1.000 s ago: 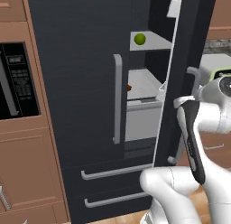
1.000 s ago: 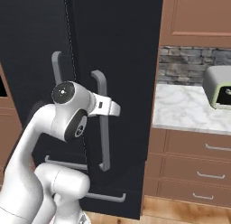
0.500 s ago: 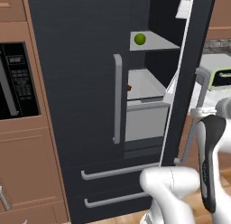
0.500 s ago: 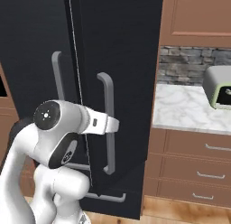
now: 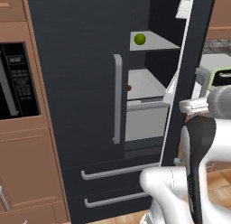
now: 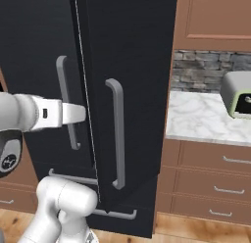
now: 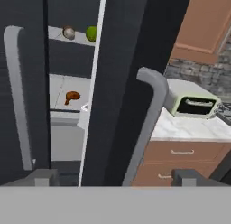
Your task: Gather the mushroom and lime from the fridge and place them on a tray on the dining counter. Then gather the chicken drumsticks from the fridge and place them on the other tray.
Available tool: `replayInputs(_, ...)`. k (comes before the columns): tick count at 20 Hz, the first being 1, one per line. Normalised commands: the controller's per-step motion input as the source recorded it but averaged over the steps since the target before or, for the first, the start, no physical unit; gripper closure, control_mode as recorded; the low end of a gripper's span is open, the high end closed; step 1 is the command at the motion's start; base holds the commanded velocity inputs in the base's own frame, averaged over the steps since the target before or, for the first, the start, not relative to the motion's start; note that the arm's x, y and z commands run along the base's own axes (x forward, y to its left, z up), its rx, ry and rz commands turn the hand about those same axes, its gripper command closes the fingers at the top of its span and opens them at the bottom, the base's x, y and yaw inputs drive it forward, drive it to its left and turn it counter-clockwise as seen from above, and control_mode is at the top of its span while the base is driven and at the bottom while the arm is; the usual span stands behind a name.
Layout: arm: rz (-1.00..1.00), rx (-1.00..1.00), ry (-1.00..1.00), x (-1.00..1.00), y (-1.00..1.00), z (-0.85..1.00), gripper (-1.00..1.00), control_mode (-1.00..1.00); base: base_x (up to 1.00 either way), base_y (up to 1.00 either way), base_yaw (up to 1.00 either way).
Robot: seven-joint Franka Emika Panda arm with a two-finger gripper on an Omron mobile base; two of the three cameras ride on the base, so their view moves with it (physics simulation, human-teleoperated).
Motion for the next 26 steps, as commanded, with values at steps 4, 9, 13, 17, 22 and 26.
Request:
replayInputs(4,-0.01,-0.3,0.0,0.16,1.0,0.45,-1.0,-1.0,0.0,0.0,0.0)
replayInputs(9,0.0,-0.28,0.0,0.69,0.9,0.08,-1.0,-1.0,0.0,0.0,0.0)
replayInputs(13,0.0,-0.17,0.13,0.96,0.33,-0.09,-1.0,-1.0,0.0,0.0,0.0)
replayInputs(17,-0.07,-0.13,0.03,0.62,0.0,-0.47,-1.0,-1.0,0.0,0.0,0.0)
replayInputs(22,-0.05,-0.06,0.13,1.0,-0.13,-0.34,-1.0,-1.0,0.0,0.0,0.0)
replayInputs(26,-0.06,-0.05,0.13,1.0,-0.34,-0.23,-1.0,-1.0,0.0,0.0,0.0)
